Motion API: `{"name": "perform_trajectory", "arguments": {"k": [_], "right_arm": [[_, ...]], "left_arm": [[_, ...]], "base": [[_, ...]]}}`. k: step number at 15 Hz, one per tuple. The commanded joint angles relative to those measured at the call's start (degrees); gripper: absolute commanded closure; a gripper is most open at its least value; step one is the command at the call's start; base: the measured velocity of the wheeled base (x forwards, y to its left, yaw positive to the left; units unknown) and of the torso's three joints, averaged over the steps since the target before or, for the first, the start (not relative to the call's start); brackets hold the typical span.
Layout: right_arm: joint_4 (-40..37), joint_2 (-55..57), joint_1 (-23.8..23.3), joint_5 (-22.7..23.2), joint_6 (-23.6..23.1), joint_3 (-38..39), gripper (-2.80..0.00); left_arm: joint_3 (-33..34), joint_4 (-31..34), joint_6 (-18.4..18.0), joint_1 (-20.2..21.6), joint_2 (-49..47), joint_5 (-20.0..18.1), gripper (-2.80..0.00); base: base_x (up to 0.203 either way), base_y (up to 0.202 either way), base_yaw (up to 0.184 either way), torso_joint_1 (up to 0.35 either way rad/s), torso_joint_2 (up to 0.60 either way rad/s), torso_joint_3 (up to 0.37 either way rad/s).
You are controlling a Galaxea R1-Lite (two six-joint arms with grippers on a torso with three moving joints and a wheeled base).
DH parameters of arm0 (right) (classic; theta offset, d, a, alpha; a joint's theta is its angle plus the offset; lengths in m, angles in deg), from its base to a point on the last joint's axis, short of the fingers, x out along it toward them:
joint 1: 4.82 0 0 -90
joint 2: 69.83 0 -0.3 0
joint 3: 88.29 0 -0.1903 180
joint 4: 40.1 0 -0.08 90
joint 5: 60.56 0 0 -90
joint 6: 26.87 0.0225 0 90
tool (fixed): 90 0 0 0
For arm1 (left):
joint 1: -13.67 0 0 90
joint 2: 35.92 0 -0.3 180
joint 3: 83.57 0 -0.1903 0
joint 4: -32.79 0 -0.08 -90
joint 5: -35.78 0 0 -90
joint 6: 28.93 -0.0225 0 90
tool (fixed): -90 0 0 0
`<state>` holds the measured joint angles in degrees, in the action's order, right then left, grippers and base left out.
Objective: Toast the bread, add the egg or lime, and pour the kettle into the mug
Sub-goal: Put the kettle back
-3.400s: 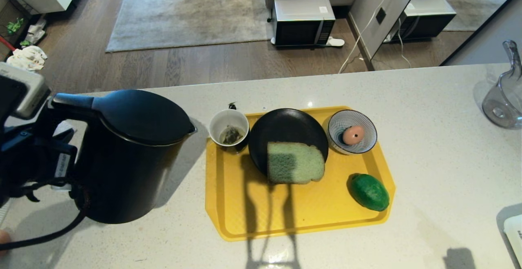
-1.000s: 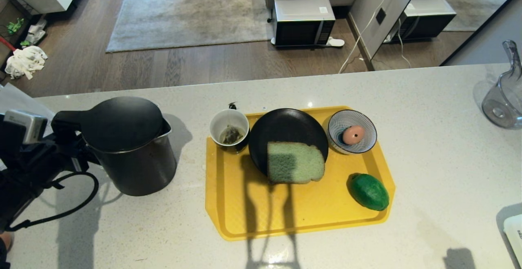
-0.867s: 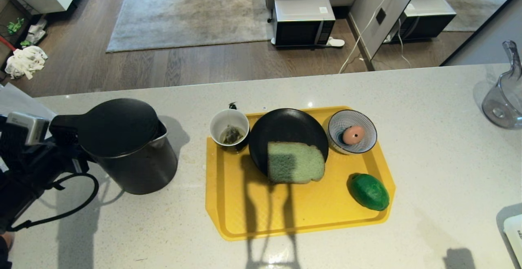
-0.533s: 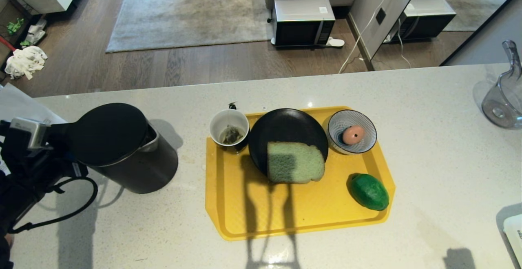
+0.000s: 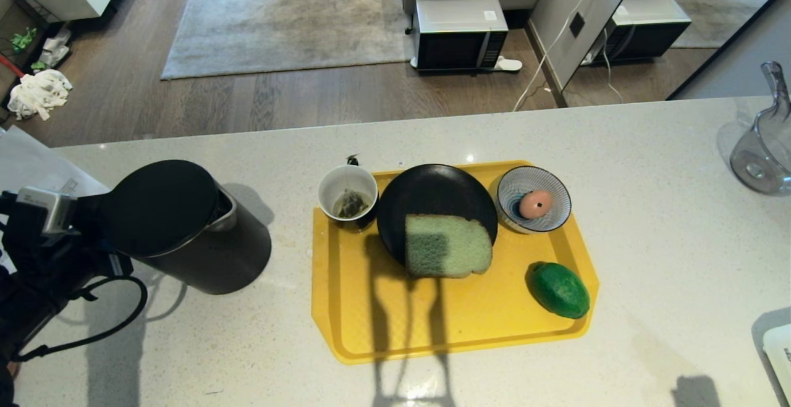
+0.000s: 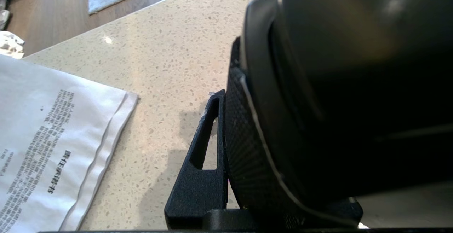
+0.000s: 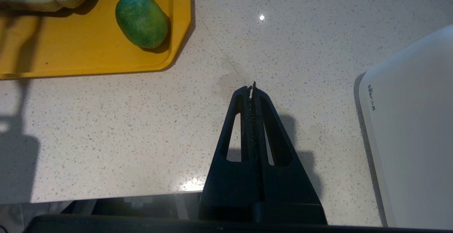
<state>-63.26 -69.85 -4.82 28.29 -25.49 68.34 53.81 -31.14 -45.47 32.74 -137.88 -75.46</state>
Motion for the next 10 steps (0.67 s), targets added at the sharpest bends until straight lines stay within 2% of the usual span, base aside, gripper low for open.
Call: {"name": "perform_trajectory", "arguments": {"k": [1, 3, 4, 10], "right_arm": [[0.06, 0.02, 0.0, 0.0, 0.02, 0.0, 0.0], [0.06, 0.02, 0.0, 0.0, 0.02, 0.0, 0.0], [-0.02, 0.02, 0.0, 0.0, 0.02, 0.0, 0.0], [0.06, 0.02, 0.0, 0.0, 0.02, 0.0, 0.0]], "left_arm": [[0.09, -0.37, -0.19, 0.01, -0.25, -0.56, 0.0], [0.4, -0.37, -0.68, 0.01, -0.12, -0.56, 0.0], [0.66, -0.37, -0.7, 0.09, 0.24, -0.56, -2.8], [5.7, -0.37, -1.06, 0.97, 1.27, -0.83, -2.8]], "base": [[0.0, 0.0, 0.0, 0.0, 0.0, 0.0], [0.0, 0.0, 0.0, 0.0, 0.0, 0.0], [0.0, 0.0, 0.0, 0.0, 0.0, 0.0], [0.0, 0.0, 0.0, 0.0, 0.0, 0.0]]}}
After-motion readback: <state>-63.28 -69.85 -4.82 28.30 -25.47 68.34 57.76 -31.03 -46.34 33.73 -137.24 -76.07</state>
